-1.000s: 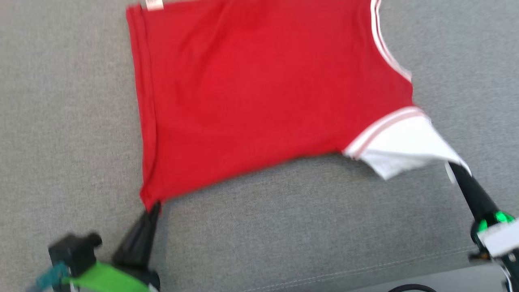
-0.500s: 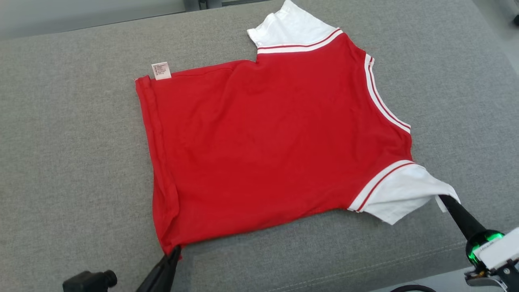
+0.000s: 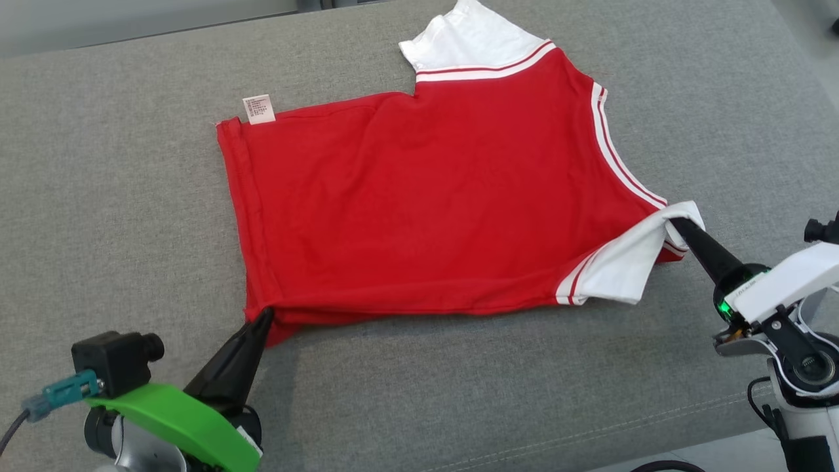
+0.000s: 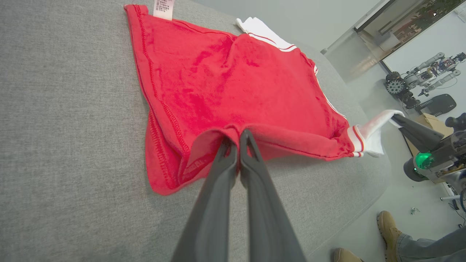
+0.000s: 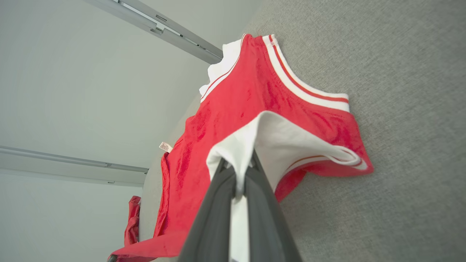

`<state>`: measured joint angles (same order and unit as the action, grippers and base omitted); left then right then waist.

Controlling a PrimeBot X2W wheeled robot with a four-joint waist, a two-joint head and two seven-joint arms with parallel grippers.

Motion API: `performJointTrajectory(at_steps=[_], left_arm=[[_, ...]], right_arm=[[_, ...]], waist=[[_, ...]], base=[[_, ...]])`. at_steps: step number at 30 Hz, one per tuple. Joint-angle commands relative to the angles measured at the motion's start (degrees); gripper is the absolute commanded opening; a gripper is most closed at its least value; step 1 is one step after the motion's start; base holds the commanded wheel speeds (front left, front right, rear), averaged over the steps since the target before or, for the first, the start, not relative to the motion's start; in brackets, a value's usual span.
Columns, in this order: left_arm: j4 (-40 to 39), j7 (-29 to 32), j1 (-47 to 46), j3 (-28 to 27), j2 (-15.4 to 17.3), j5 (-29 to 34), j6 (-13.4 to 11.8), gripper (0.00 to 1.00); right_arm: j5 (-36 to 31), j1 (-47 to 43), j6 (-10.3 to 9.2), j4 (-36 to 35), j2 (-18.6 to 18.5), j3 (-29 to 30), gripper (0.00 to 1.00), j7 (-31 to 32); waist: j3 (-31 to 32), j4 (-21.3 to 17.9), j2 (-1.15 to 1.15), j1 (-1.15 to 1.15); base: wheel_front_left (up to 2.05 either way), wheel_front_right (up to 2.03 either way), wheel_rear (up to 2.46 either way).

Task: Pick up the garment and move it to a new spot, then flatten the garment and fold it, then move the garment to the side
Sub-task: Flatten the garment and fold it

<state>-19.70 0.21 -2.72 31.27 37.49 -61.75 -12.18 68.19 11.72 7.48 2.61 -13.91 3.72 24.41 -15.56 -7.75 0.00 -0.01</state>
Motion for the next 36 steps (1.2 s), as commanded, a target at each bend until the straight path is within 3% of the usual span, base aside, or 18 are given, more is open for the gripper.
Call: performJointTrajectory(at_steps=[1,8,13,21,22,23,24,25,26,27,28,33,36], left_arm=[[0.9,0.8,-2.1,-0.2,-0.3,-0.6,0.0,0.00],[7.9,7.0,-11.9,2.2,-1.1,1.4,0.6,0.00],[16.1,10.7,-20.9,4.6,-4.3,3.0,2.8,0.00],[27.2,13.0,-27.2,7.1,-8.3,3.1,5.8,0.00],[28.4,12.7,-27.6,7.1,-8.7,3.0,6.1,0.00],[29.6,12.3,-27.9,6.8,-9.0,3.1,6.0,0.00],[30.6,11.9,-28.2,6.9,-9.2,3.5,6.1,0.19],[31.4,11.6,-28.3,7.1,-9.5,3.4,6.4,0.50],[31.4,11.6,-28.3,7.1,-9.5,3.4,6.4,0.50],[32.0,11.5,-28.2,7.1,-9.9,3.2,6.6,0.92],[32.4,11.2,-27.9,7.0,-10.2,2.8,6.7,1.00],[31.1,8.1,-25.3,5.9,-9.9,3.0,5.8,1.00],[26.5,4.9,-22.0,4.4,-8.7,3.5,3.7,1.00]], right_arm=[[-0.9,2.0,0.02,1.1,0.5,0.3,0.00,0.0],[-6.1,9.9,0.02,6.8,2.1,1.0,0.00,-3.0],[-10.0,14.3,0.02,11.3,2.0,0.2,0.00,-5.3],[-15.2,18.4,0.02,16.9,1.1,-2.1,0.01,-8.6],[-16.0,18.7,0.02,17.6,0.9,-2.7,0.35,-9.1],[-16.6,18.8,0.02,18.2,0.7,-3.3,0.82,-9.4],[-16.8,18.9,0.02,18.7,0.7,-3.7,1.00,-9.6],[-17.0,19.1,0.02,18.7,0.5,-4.5,1.00,-9.7],[-17.0,19.1,0.02,18.7,0.5,-4.5,1.00,-9.7],[-17.0,19.1,0.02,18.7,0.1,-5.0,1.00,-10.1],[-17.0,19.0,0.02,18.5,-0.3,-5.4,1.00,-10.3],[-16.2,16.4,0.02,13.9,-3.0,-7.7,1.00,-13.0],[-17.9,12.7,0.01,8.5,-6.2,-9.0,1.00,-14.8]], waist=[[-0.3,0.5,0.00,0.01],[-2.2,2.1,0.00,0.01],[-4.0,3.7,0.00,0.01],[-5.0,4.2,0.00,0.01],[-5.0,4.2,0.00,0.01],[-4.9,4.1,0.00,0.01],[-4.7,4.1,0.00,0.01],[-4.5,4.0,0.00,0.01],[-4.5,4.0,0.00,0.01],[-4.3,3.9,0.00,0.01],[-4.1,3.8,0.00,0.01],[-2.4,3.1,0.00,0.01],[-1.5,2.6,0.00,0.01]], base=[[0.00,0.00,0.00],[0.00,0.00,0.00],[0.00,0.00,0.00],[0.00,0.00,0.00],[0.00,0.00,0.00],[0.00,0.00,0.00],[0.00,0.00,0.00],[0.00,0.00,0.00],[0.00,0.00,0.00],[0.00,0.00,0.00],[0.00,0.00,0.00],[0.00,0.00,0.00],[0.00,0.00,0.00]])
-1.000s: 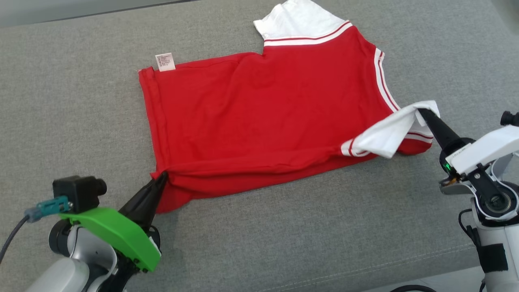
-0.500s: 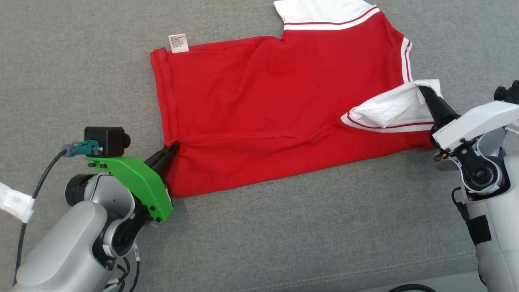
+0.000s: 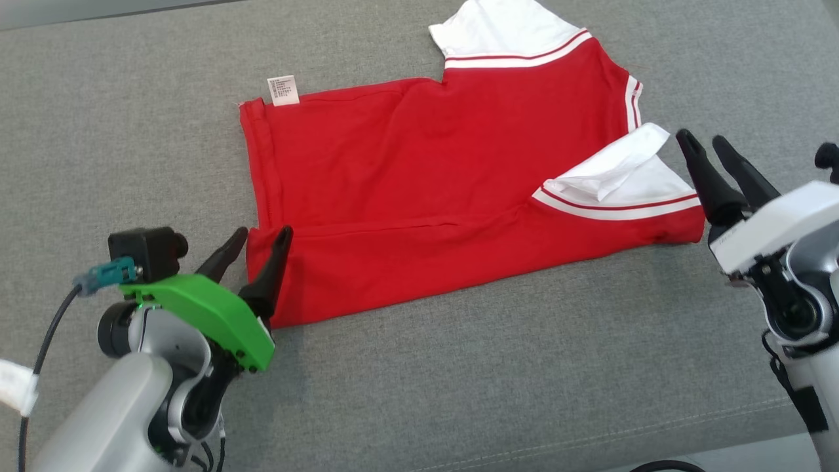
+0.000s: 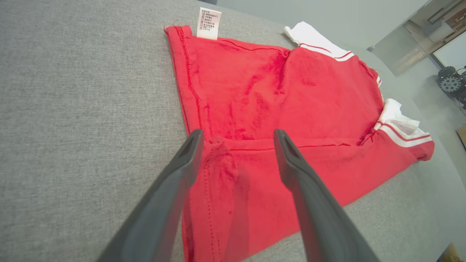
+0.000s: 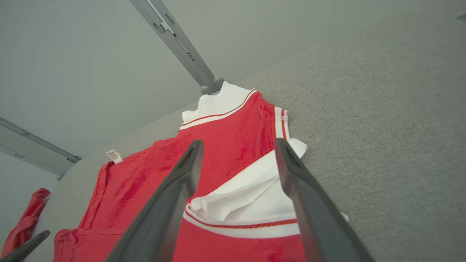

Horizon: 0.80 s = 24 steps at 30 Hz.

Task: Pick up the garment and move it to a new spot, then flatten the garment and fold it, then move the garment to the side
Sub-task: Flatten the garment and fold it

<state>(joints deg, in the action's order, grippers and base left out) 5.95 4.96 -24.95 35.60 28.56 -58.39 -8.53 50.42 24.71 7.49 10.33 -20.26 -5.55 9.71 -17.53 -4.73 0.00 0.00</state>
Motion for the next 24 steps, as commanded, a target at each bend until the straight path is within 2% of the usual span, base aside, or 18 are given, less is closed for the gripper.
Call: performJointTrajectory(at_steps=[1,6,11,17,24], left_arm=[[-1.2,-0.5,1.8,-0.1,0.6,0.1,-0.6,1.00],[-9.9,-1.1,9.1,0.4,3.4,0.8,-4.3,1.00],[-10.4,-0.5,11.2,1.0,4.3,1.6,-6.6,1.00],[-7.6,0.3,9.9,0.7,4.5,1.4,-7.2,1.00],[-4.5,1.2,8.9,0.8,3.3,-0.6,-5.4,1.00]], right_arm=[[-1.2,-1.9,0.00,-1.0,-1.0,-0.4,1.00,-0.4],[-6.6,-9.3,0.00,-5.9,-5.3,-0.6,1.00,-0.9],[-12.2,-11.6,0.00,-3.8,-5.9,0.7,1.00,-1.0],[-15.0,-8.6,0.00,0.2,-4.3,0.1,1.00,-0.3],[-14.4,-4.5,0.00,6.7,-3.8,-0.6,1.00,0.6]], waist=[[0.5,-0.6,0.00,0.00],[-0.7,-1.0,0.00,0.00],[-2.1,-1.0,0.00,0.00],[-2.9,-0.9,0.00,0.00],[-3.8,0.3,0.00,0.00]], base=[[0.00,0.00,0.00],[0.00,0.00,0.00],[0.00,0.00,0.00],[0.00,0.00,0.00],[0.00,0.00,0.00]])
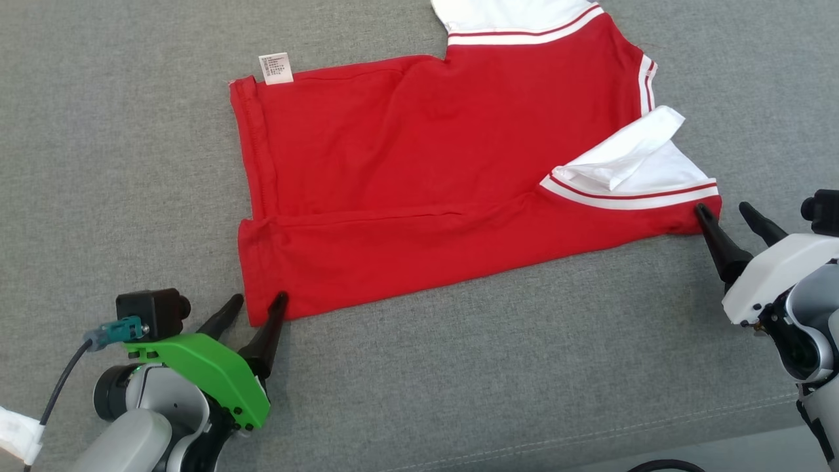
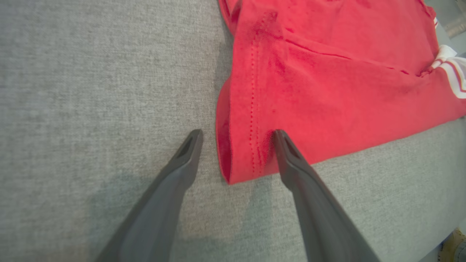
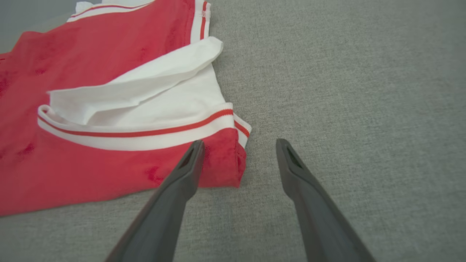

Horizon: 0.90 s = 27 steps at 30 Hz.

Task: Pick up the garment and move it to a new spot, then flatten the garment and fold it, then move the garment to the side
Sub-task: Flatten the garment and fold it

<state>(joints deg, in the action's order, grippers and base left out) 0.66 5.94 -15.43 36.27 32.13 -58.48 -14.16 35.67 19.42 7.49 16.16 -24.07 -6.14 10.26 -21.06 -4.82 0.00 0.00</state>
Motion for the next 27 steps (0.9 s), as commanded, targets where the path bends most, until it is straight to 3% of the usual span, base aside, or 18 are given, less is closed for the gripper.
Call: performJointTrajectory(at_steps=[1,7,8,9,11,12,13,14,20,27], left_arm=[[1.2,0.3,-0.9,0.2,-0.5,-0.7,0.5,1.00],[3.6,2.5,-2.5,1.6,-2.0,-1.7,2.8,0.99],[3.9,2.6,-2.7,1.7,-2.1,-1.7,3.0,0.60],[3.9,2.6,-2.7,1.7,-2.1,-1.7,3.0,0.60],[4.5,3.0,-3.2,2.0,-2.3,-1.9,3.8,0.00],[4.7,3.3,-3.3,2.3,-2.4,-2.1,4.3,0.00],[4.8,3.6,-3.4,2.6,-2.4,-2.4,4.9,0.00],[4.9,3.8,-3.4,2.7,-2.4,-2.6,5.3,0.00],[3.9,5.8,-2.5,2.8,-0.9,-4.1,6.6,0.00],[-4.0,8.8,1.6,1.1,4.9,-7.4,6.7,0.00]], right_arm=[[0.5,1.1,0.00,1.7,0.1,-0.2,1.00,0.2],[1.8,2.9,0.00,5.0,0.2,-2.0,1.00,1.1],[2.2,3.1,0.00,5.1,0.2,-2.6,1.00,1.4],[2.2,3.1,0.00,5.1,0.2,-2.6,1.00,1.4],[3.4,3.2,0.00,5.0,0.0,-3.9,1.00,2.0],[4.0,3.3,0.00,5.0,-0.4,-4.4,0.40,2.3],[4.7,3.4,0.00,4.9,-0.7,-4.9,0.10,2.7],[5.5,3.4,0.00,4.7,-1.0,-5.7,0.00,3.3],[9.8,2.9,0.00,2.7,-4.7,-9.4,0.00,8.1],[16.1,1.0,-0.05,-1.1,-11.9,-9.1,0.00,18.7]], waist=[[-0.4,0.6,0.00,0.00],[-0.6,1.5,0.00,0.00],[-0.6,1.5,0.00,0.00],[-0.6,1.5,0.00,0.00],[-0.3,1.6,0.00,0.00],[-0.2,1.6,0.00,0.00],[0.1,1.6,0.00,0.00],[0.4,1.6,0.00,0.00],[3.3,1.3,0.00,0.00],[6.0,0.5,0.00,0.00]], base=[[0.00,0.00,0.00],[0.00,0.00,0.00],[0.00,0.00,0.00],[0.00,0.00,0.00],[0.00,0.00,0.00],[0.00,0.00,0.00],[0.00,0.00,0.00],[0.00,0.00,0.00],[0.00,0.00,0.00],[0.00,0.00,0.00]])
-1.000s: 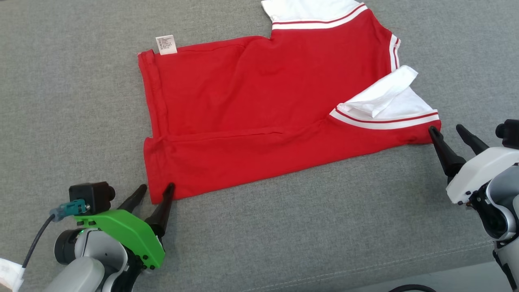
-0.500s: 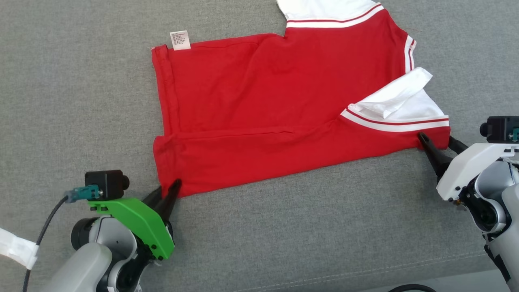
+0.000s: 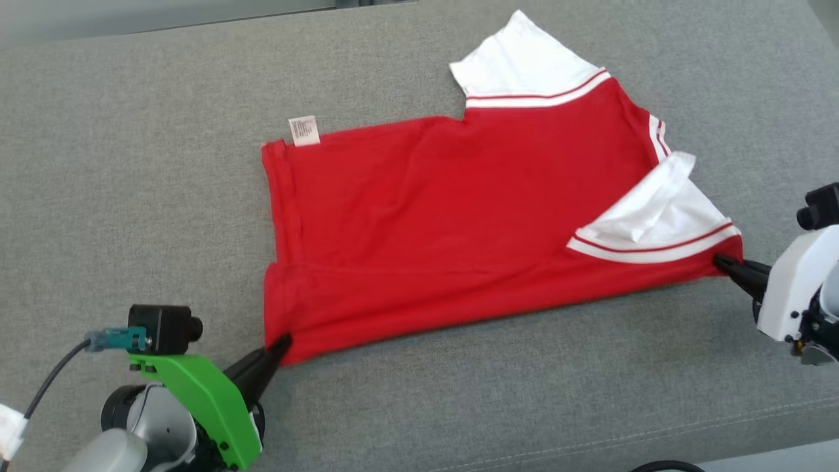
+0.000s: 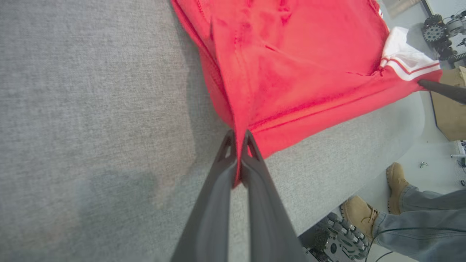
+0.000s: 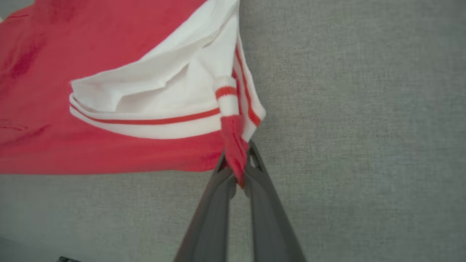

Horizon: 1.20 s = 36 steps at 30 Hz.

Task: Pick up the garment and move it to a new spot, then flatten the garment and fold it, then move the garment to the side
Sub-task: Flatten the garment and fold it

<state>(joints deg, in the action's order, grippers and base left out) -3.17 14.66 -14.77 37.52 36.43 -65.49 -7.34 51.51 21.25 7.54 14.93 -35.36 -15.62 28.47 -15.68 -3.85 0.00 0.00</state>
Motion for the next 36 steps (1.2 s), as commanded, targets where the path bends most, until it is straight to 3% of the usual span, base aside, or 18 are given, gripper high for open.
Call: performJointTrajectory(at_steps=[1,6,12,13,14,18,22,26,28,30,36], left_arm=[[-1.7,0.4,1.9,-0.3,1.4,-1.0,-0.5,0.00],[-7.8,0.5,8.2,1.0,3.2,-1.7,-2.3,0.00],[-7.4,-2.0,11.9,3.6,-0.2,-0.3,-3.8,0.00],[-6.9,-2.9,12.2,3.8,-1.4,-0.3,-3.9,0.55],[-6.7,-3.4,12.3,3.6,-1.7,-0.3,-4.0,1.00],[-8.2,-5.2,12.2,2.5,-0.4,1.2,-4.9,1.00],[-14.3,-5.6,11.4,-0.5,3.4,2.2,-6.4,1.00],[-17.2,-3.8,7.1,-2.8,5.8,2.7,-7.2,1.00],[-15.6,-0.5,-0.1,-3.4,7.2,5.4,-7.3,1.00],[-13.6,1.6,-6.2,-2.4,6.4,8.6,-7.4,1.00],[-3.6,7.2,-22.3,0.7,-1.7,10.4,-4.1,1.00]], right_arm=[[0.9,-1.5,-0.10,-0.2,-1.5,0.7,0.00,2.5],[1.7,-5.5,-0.11,-1.5,-3.7,3.3,0.00,10.1],[-3.1,-9.4,-0.11,-0.7,-1.4,7.3,0.00,8.2],[-4.9,-10.1,-0.11,-0.7,-0.1,8.2,1.00,6.8],[-5.4,-10.4,-0.11,-0.8,0.4,8.5,1.00,6.5],[-7.8,-10.7,-0.09,-3.6,-0.2,9.4,1.00,6.3],[-7.2,-8.5,-0.08,-10.0,-1.2,11.8,1.00,8.4],[-8.3,-4.8,-0.07,-14.7,-0.9,14.1,1.00,9.2],[-11.7,1.1,-0.07,-16.6,-0.1,14.6,1.00,8.3],[-14.0,6.0,-0.07,-15.8,1.2,13.8,1.00,7.5],[-20.2,20.5,-0.07,-9.4,3.7,9.1,1.00,6.3]], waist=[[0.7,-0.6,0.00,0.00],[-0.2,-1.2,0.00,0.00],[-1.6,-1.0,0.00,0.00],[-1.8,-0.9,0.00,0.00],[-1.9,-0.9,0.00,0.00],[-2.0,-0.9,0.00,0.00],[-3.2,-1.0,0.00,0.00],[-5.3,-0.4,0.00,0.00],[-8.4,0.7,0.00,0.00],[-11.0,1.5,0.00,0.00],[-18.1,4.3,0.00,0.00]], base=[[0.00,0.00,0.00],[0.00,0.00,0.00],[0.00,0.00,0.00],[0.00,0.00,0.00],[0.00,0.00,0.00],[0.00,0.00,0.00],[0.00,0.00,0.00],[0.00,0.00,0.00],[0.00,0.00,0.00],[0.00,0.00,0.00],[0.00,0.00,0.00]])
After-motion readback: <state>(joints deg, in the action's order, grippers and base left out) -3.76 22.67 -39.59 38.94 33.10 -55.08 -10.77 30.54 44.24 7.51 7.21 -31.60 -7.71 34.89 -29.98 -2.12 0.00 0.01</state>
